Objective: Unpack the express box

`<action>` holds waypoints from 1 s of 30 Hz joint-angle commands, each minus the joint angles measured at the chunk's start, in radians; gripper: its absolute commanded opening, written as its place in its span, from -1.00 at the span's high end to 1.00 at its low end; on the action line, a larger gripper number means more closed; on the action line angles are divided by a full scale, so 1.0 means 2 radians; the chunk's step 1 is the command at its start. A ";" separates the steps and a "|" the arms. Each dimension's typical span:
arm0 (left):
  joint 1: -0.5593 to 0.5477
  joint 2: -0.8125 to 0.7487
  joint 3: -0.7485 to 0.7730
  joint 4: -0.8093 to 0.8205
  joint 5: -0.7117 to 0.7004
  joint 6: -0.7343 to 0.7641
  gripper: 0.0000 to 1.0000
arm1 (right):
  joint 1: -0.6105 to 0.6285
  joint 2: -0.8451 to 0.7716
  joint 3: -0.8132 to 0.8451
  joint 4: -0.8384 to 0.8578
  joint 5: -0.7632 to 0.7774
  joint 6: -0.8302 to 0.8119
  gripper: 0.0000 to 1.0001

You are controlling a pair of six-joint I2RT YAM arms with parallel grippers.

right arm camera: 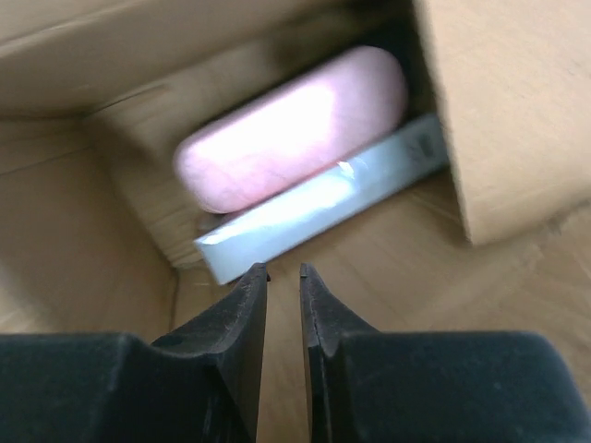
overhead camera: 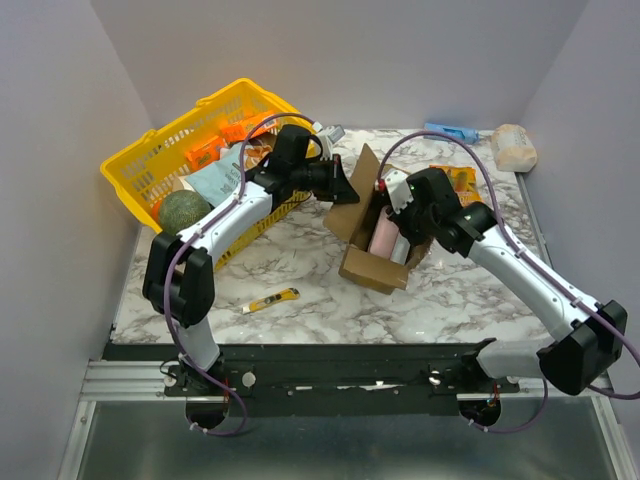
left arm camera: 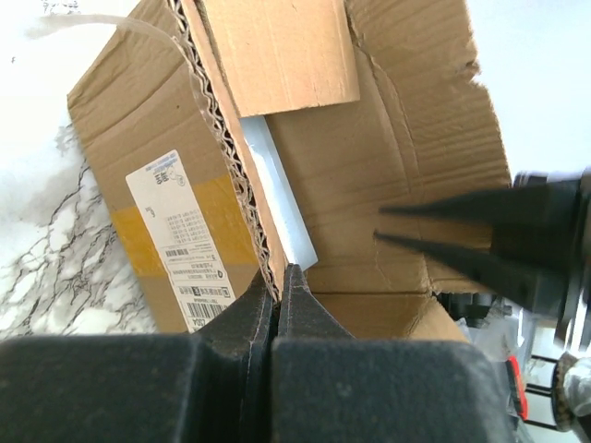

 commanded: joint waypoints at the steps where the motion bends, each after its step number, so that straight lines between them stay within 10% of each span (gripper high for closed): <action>1: -0.008 -0.032 -0.007 0.001 -0.008 0.025 1.00 | -0.032 -0.025 0.022 -0.010 0.067 0.036 0.45; 20: -0.011 -0.005 -0.064 0.084 0.044 -0.040 1.00 | -0.118 -0.103 -0.060 0.009 0.036 0.157 0.70; 30: -0.011 -0.002 -0.094 0.152 0.057 -0.079 1.00 | -0.129 -0.079 -0.093 0.103 -0.136 0.183 0.66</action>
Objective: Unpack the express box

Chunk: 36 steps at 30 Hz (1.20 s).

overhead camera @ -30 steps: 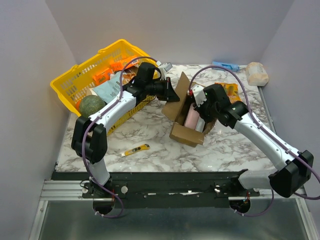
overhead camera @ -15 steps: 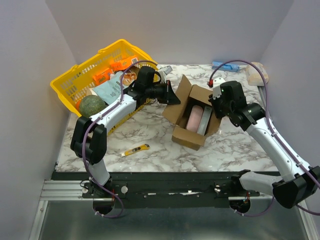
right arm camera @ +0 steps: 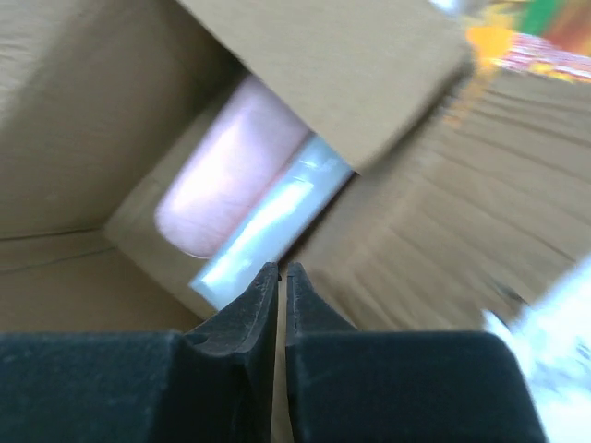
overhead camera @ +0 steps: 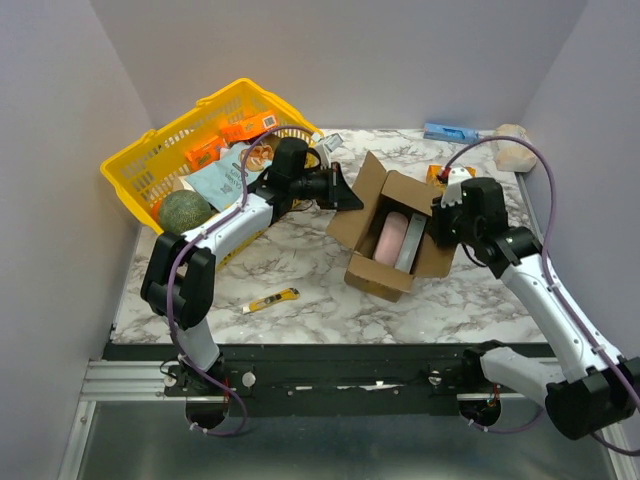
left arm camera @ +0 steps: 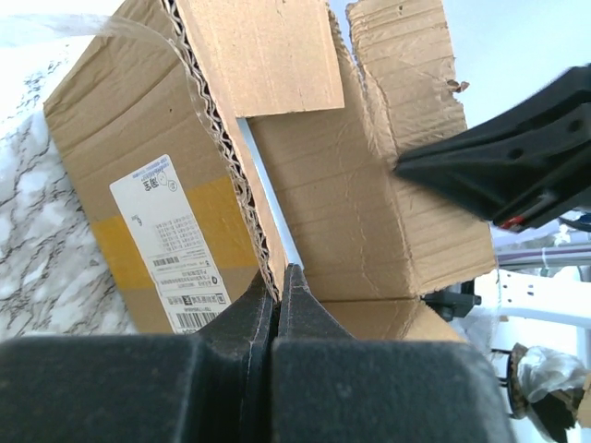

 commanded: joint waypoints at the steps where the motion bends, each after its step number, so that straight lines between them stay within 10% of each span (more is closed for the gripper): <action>1: -0.010 0.003 -0.020 0.038 0.019 -0.018 1.00 | -0.001 0.048 0.009 0.054 -0.088 0.021 0.65; 21: -0.043 -0.062 -0.111 0.112 -0.251 -0.170 1.00 | 0.057 0.236 0.138 -0.049 -0.034 0.053 0.38; 27: -0.043 -0.065 -0.108 0.112 -0.289 -0.235 1.00 | 0.070 0.265 0.159 -0.060 0.072 0.061 -0.36; 36: -0.044 -0.058 -0.119 0.132 -0.284 -0.243 1.00 | 0.081 0.311 0.142 0.029 0.111 0.026 -0.55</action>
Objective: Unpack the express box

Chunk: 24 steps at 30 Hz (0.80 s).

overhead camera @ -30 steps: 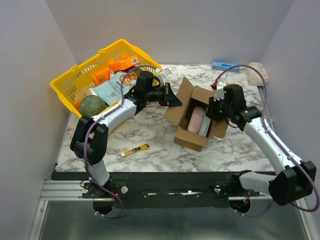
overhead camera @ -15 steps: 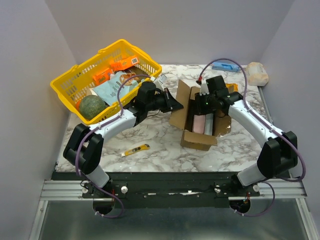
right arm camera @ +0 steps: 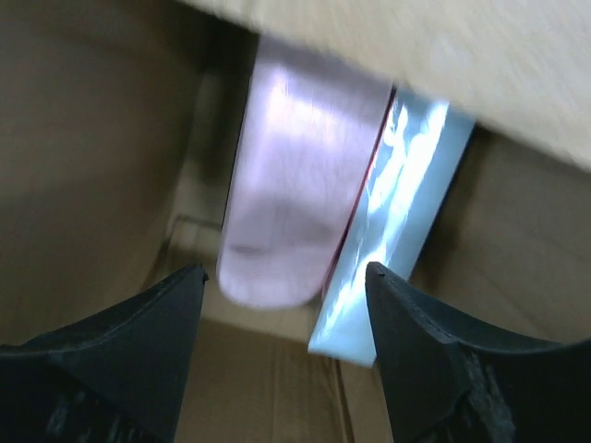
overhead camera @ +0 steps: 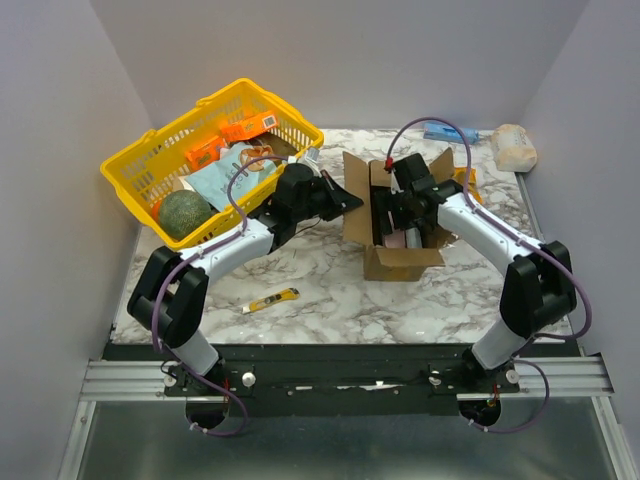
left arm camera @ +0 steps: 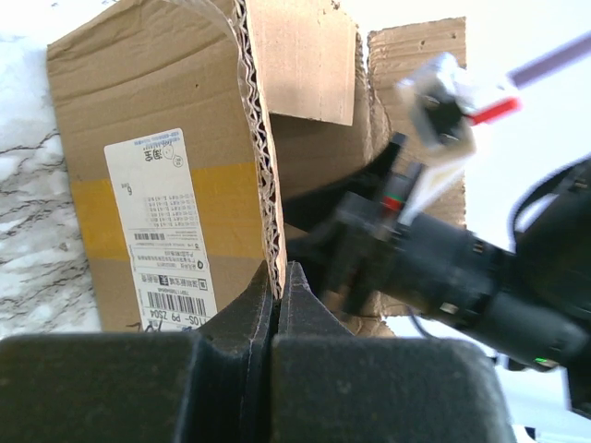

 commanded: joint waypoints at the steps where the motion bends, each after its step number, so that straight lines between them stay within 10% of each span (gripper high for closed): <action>1: 0.003 0.006 -0.003 0.031 -0.030 -0.010 1.00 | 0.009 0.031 0.000 0.060 0.045 -0.024 -0.54; 13: 0.007 0.020 -0.006 0.031 -0.025 -0.023 1.00 | 0.018 0.129 0.015 0.157 0.098 -0.126 -0.47; 24: 0.026 0.020 0.006 0.018 -0.029 0.001 1.00 | 0.017 0.047 -0.011 0.224 0.077 -0.233 0.58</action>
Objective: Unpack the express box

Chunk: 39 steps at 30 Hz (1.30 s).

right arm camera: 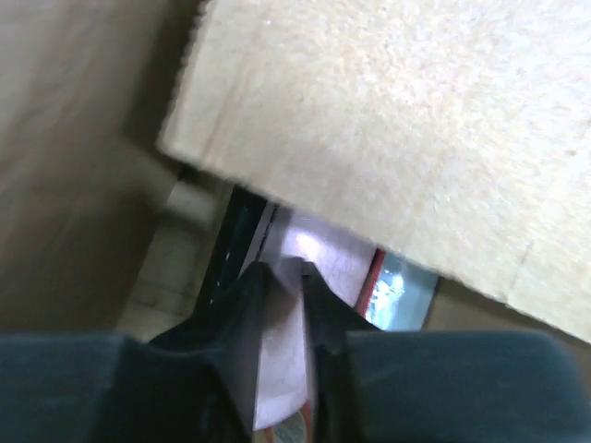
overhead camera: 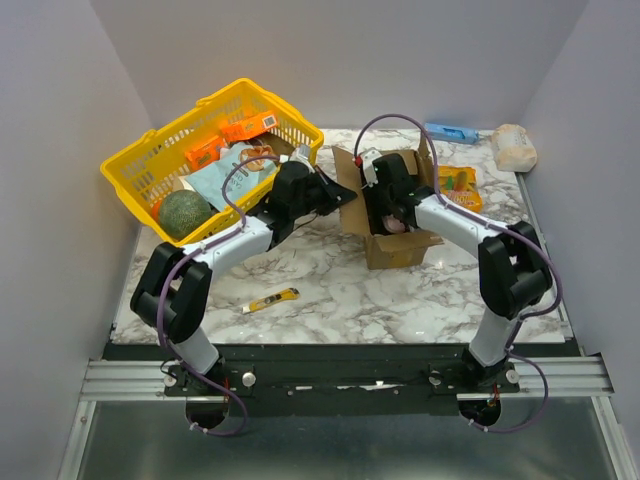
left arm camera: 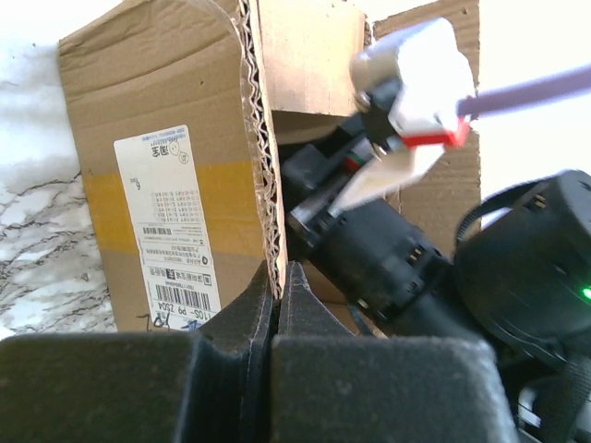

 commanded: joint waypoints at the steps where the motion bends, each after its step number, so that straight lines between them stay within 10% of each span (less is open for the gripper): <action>1: 0.010 0.008 0.009 -0.004 -0.002 0.026 1.00 | -0.005 -0.052 -0.004 -0.005 -0.011 -0.044 0.62; 8: 0.010 0.012 0.021 -0.007 0.009 0.053 1.00 | -0.004 -0.108 -0.007 -0.059 -0.055 -0.009 0.57; 15: 0.004 0.003 -0.002 0.000 0.023 0.056 1.00 | -0.004 -0.042 -0.006 -0.068 -0.110 0.025 -0.49; 19: 0.004 0.000 -0.006 0.000 0.027 0.061 1.00 | -0.005 -0.001 0.013 -0.063 -0.080 0.044 -0.69; 39: 0.004 0.022 0.003 0.004 0.063 0.081 1.00 | -0.006 0.156 0.131 -0.173 -0.161 0.047 -0.46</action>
